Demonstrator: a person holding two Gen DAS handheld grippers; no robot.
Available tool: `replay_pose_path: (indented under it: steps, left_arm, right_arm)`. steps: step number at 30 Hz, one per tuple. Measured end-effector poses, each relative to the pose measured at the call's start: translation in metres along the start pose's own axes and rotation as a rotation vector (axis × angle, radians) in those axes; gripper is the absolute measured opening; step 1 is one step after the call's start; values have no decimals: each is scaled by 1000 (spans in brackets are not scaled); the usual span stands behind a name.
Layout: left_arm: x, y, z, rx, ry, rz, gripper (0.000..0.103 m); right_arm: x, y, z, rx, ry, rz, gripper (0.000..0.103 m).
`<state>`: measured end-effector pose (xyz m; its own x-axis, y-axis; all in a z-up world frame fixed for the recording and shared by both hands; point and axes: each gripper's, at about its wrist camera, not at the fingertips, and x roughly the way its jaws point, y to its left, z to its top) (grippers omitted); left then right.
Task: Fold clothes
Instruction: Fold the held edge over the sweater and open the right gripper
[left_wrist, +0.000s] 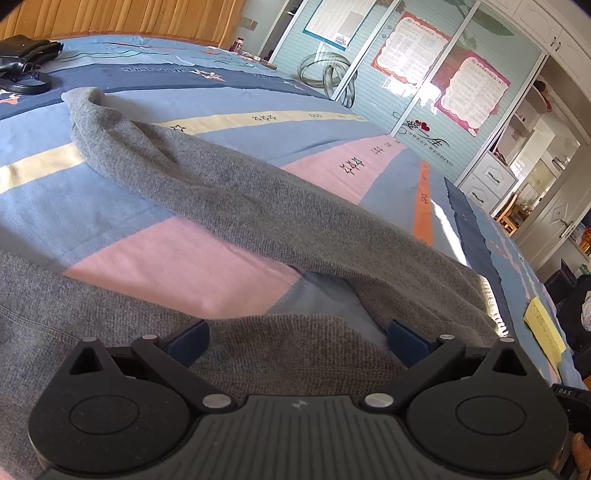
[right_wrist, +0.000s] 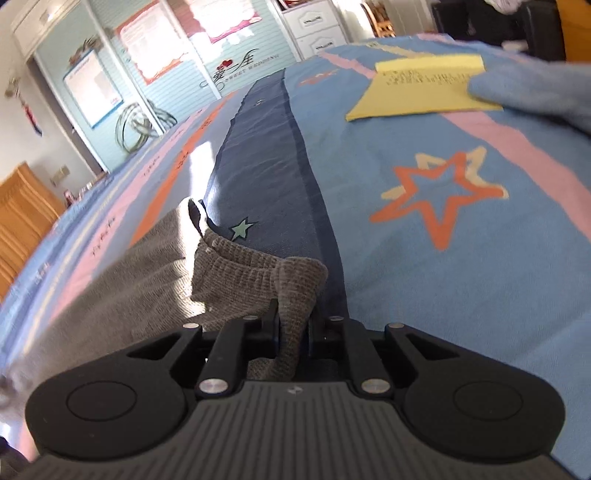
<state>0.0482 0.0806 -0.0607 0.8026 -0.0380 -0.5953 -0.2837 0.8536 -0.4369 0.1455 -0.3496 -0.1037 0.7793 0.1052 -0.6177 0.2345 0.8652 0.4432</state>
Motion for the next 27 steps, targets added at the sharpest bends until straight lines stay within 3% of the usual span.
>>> replay_pose_path:
  steps: [5, 10, 13, 16, 19, 20, 22, 25, 27]
  left_arm:
    - [-14, 8, 9, -25, -35, -5, 102]
    - [-24, 19, 17, -63, -56, -9, 102]
    - [-30, 28, 22, -85, -73, -6, 102]
    - [-32, 35, 25, -96, -79, -4, 102]
    - [-34, 43, 28, -111, -72, 0, 102]
    - [-35, 45, 29, -114, -74, 0, 102]
    - [-37, 48, 30, -113, -80, 1, 102]
    - [-41, 55, 32, -104, -84, 2, 102]
    - [-44, 60, 35, -96, -86, 5, 102]
  right_arm:
    - [-20, -16, -12, 144, -20, 15, 23]
    - [-48, -16, -32, 163, -61, -41, 37]
    - [-71, 6, -54, 39, -88, -74, 36]
    - [-98, 48, -92, -208, -56, -5, 34]
    - [-118, 91, -143, -403, 82, 133, 20]
    - [-124, 105, -160, -467, 129, 179, 20]
    - [-132, 119, -186, -565, 180, 186, 20]
    - [-134, 112, -192, -588, 145, 175, 16]
    - [-133, 93, -179, -475, 107, 125, 16]
